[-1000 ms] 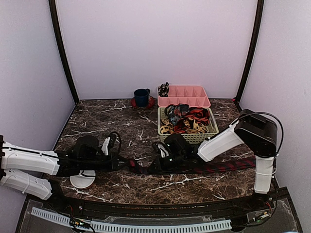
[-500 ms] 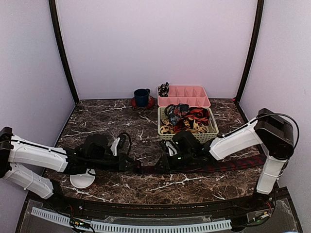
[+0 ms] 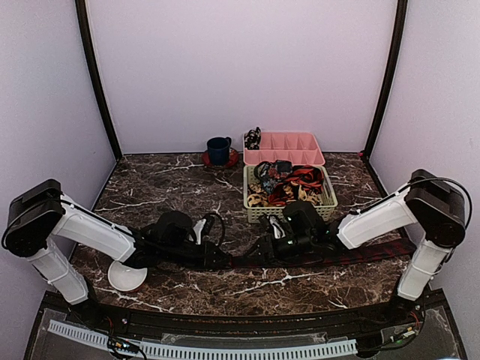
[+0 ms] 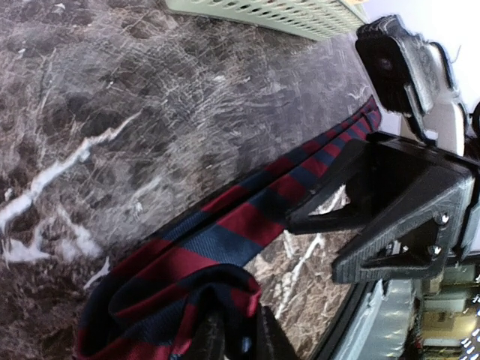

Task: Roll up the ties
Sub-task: Roll the tie at the center of the board.

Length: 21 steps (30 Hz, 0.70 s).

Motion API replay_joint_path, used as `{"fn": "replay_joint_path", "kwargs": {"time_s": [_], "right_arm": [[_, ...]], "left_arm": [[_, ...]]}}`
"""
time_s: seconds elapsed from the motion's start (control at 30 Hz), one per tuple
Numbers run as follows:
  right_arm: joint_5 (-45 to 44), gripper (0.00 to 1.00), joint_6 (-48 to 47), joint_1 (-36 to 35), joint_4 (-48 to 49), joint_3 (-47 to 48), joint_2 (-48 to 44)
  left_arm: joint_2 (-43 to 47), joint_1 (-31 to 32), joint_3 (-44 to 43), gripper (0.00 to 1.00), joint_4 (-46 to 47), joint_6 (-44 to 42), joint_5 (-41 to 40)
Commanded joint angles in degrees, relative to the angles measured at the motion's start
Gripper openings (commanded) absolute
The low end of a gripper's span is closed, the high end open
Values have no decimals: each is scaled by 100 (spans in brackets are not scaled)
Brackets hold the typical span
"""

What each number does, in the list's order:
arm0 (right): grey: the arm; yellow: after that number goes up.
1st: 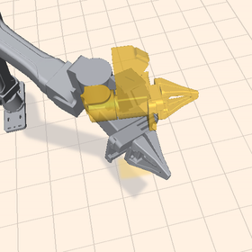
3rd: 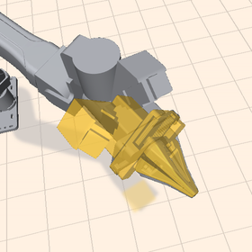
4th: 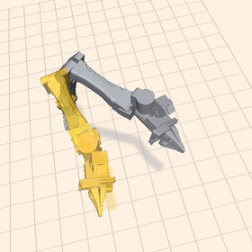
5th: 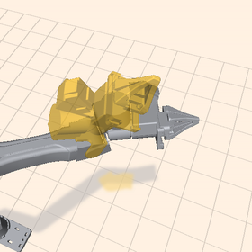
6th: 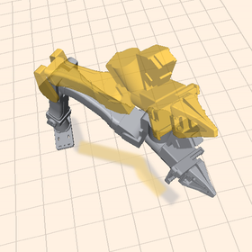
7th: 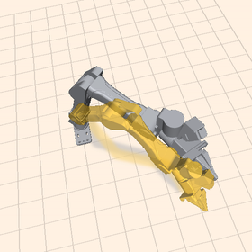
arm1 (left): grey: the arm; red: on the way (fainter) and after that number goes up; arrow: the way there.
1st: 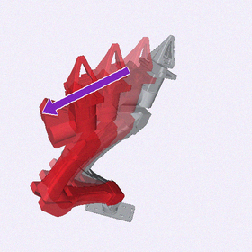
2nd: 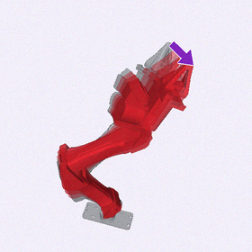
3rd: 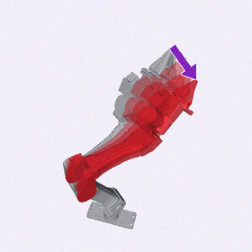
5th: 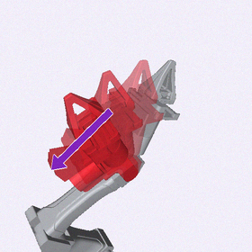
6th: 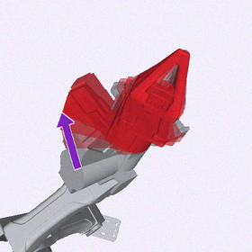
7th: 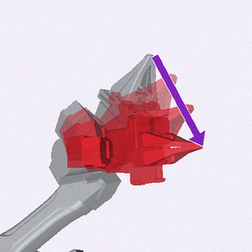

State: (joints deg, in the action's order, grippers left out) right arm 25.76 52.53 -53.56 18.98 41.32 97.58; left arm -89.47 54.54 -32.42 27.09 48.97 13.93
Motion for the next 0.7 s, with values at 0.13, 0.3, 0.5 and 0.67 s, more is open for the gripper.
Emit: {"fn": "replay_joint_path", "kwargs": {"time_s": [0.13, 0.3, 0.5, 0.67], "right_arm": [[153, 49, 285, 31, 508, 200, 494], [199, 47, 398, 30, 637, 381, 731], [204, 41, 407, -76, 550, 691, 929], [163, 35, 326, -122, 338, 873, 1077]], "left_arm": [[-387, -102, 294, 42, 877, 422, 332], [-537, -161, 476, 39, 1232, 597, 405], [-733, -243, 634, 32, 1782, 865, 505], [-922, -321, 705, 23, 2199, 1073, 635]]}}
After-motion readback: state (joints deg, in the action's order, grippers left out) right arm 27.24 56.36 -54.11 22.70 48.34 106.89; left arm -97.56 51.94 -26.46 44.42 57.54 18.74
